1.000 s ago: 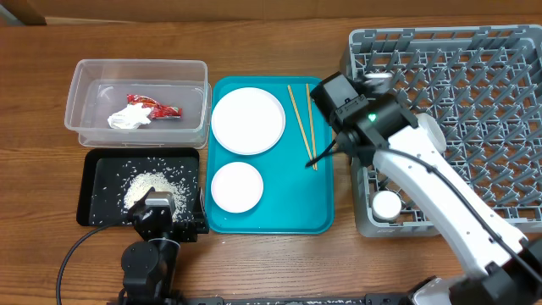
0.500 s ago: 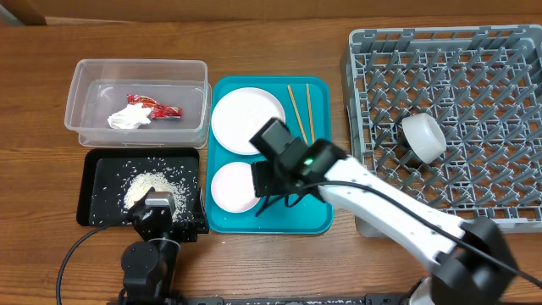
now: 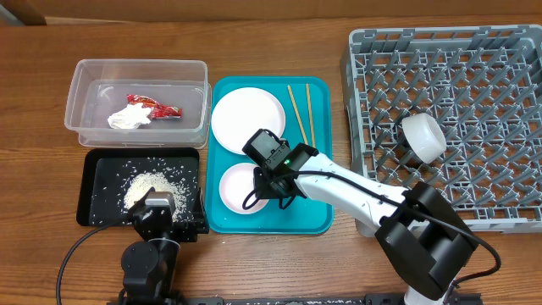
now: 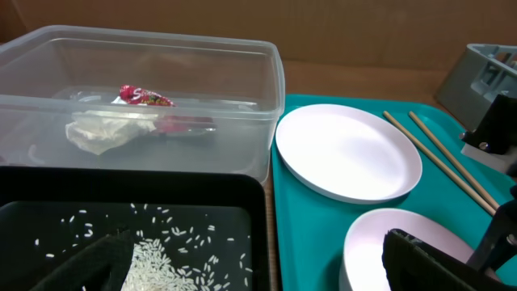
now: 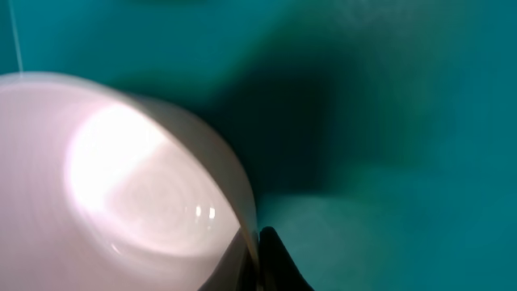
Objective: Sort waste into correct bins and load items into the dishwasher
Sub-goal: 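Carry the pink bowl into the dish rack and release it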
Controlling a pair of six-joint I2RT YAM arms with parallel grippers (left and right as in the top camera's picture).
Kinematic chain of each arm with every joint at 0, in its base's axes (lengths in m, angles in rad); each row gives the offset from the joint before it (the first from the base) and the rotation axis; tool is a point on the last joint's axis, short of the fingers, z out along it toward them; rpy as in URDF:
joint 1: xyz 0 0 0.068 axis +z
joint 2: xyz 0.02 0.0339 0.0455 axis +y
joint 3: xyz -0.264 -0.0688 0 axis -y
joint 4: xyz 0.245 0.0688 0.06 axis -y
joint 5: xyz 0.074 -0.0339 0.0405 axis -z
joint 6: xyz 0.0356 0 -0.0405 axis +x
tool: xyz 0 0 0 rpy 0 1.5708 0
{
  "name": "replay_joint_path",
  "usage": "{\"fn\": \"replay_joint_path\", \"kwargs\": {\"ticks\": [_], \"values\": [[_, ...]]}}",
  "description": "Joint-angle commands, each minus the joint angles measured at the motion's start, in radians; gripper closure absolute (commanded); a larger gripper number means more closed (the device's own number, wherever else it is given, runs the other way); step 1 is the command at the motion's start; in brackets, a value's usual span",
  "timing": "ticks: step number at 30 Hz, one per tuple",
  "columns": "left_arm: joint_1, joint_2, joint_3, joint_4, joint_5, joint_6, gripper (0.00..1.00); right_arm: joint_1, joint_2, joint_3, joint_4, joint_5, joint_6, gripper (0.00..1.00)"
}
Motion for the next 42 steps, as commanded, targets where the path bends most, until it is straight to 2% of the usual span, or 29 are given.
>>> {"fn": "replay_joint_path", "kwargs": {"ticks": [1, 5, 8, 14, 18, 20, 29, 33, 36, 42], "values": [[0.011, -0.011, -0.007, 0.001, -0.011, -0.014, 0.0, -0.024, -0.061, 0.004, -0.021, 0.078, 0.003, 0.96], [0.011, -0.011, -0.007, 0.002, -0.011, -0.014, 0.0, -0.053, -0.187, 0.007, -0.08, 0.216, 0.002, 0.96], [0.011, -0.011, -0.007, 0.002, -0.011, -0.014, 0.0, -0.066, -0.321, 0.009, -0.133, 0.402, 0.002, 0.96], [0.011, -0.011, -0.007, 0.001, -0.011, -0.014, 0.0, -0.114, -0.554, 0.008, -0.27, 0.959, 0.002, 0.96], [0.011, -0.011, -0.007, 0.002, -0.011, -0.014, 0.0, -0.205, -0.607, 0.008, -0.369, 1.307, 0.002, 0.96], [0.011, -0.011, -0.007, 0.002, -0.011, -0.014, 0.0, -0.281, -0.605, 0.008, -0.409, 1.403, 0.001, 0.96], [0.011, -0.011, -0.007, 0.002, -0.011, -0.014, 0.0, -0.713, -0.538, 0.007, -0.442, 1.352, -0.01, 0.96], [0.011, -0.011, -0.007, 0.002, -0.011, -0.014, 0.0, -0.857, -0.47, 0.007, -0.37, 1.285, -0.117, 0.96], [0.011, -0.011, -0.007, 0.002, -0.011, -0.014, 0.0, -0.924, -0.409, 0.007, -0.325, 1.292, -0.173, 0.96], [0.011, -0.011, -0.007, 0.002, -0.011, -0.014, 0.0, -1.005, -0.323, 0.007, -0.151, 1.32, -0.379, 0.96]]}}
